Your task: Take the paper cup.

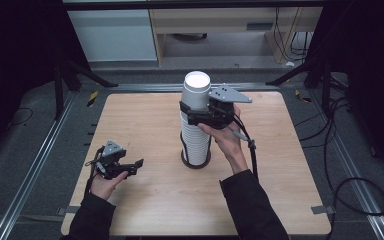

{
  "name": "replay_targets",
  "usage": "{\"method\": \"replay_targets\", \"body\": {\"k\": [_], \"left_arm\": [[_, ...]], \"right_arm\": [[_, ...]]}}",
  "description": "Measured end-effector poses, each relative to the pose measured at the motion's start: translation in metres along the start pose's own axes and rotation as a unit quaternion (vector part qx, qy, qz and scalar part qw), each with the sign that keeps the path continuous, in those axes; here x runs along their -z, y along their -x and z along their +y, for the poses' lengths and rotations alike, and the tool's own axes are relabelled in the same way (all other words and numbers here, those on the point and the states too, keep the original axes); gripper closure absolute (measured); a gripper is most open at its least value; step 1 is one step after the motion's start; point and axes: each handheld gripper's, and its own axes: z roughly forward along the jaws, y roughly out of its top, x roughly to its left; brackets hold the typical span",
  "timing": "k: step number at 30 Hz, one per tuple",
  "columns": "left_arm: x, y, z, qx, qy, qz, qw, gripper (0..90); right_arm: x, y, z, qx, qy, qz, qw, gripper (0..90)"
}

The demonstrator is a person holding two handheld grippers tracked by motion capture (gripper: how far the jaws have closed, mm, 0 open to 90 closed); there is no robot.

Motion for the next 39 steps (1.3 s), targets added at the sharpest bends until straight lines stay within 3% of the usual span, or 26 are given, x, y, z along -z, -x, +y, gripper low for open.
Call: {"method": "replay_targets", "body": {"k": [4, 29, 35, 39], "left_arm": [[0.000, 0.001, 0.000, -0.001, 0.000, 0.000, 1.0000, 19.1], [0.000, 0.001, 0.000, 0.000, 0.000, -0.001, 1.0000, 19.1], [0.002, 0.000, 0.001, 0.000, 0.003, 0.000, 1.0000, 19.1], [0.002, 0.001, 0.001, 0.000, 0.003, -0.001, 1.0000, 19.1]], "right_arm": [[0.003, -0.001, 0.008, 0.012, -0.001, -0.002, 0.9999, 13.8], [0.022, -0.009, 0.057, 0.030, 0.042, 0.014, 0.9986, 14.3], [0.032, -0.010, 0.066, 0.036, 0.055, 0.013, 0.9978, 14.2], [0.047, -0.008, 0.073, 0.043, 0.064, 0.007, 0.9970, 14.2]]}}
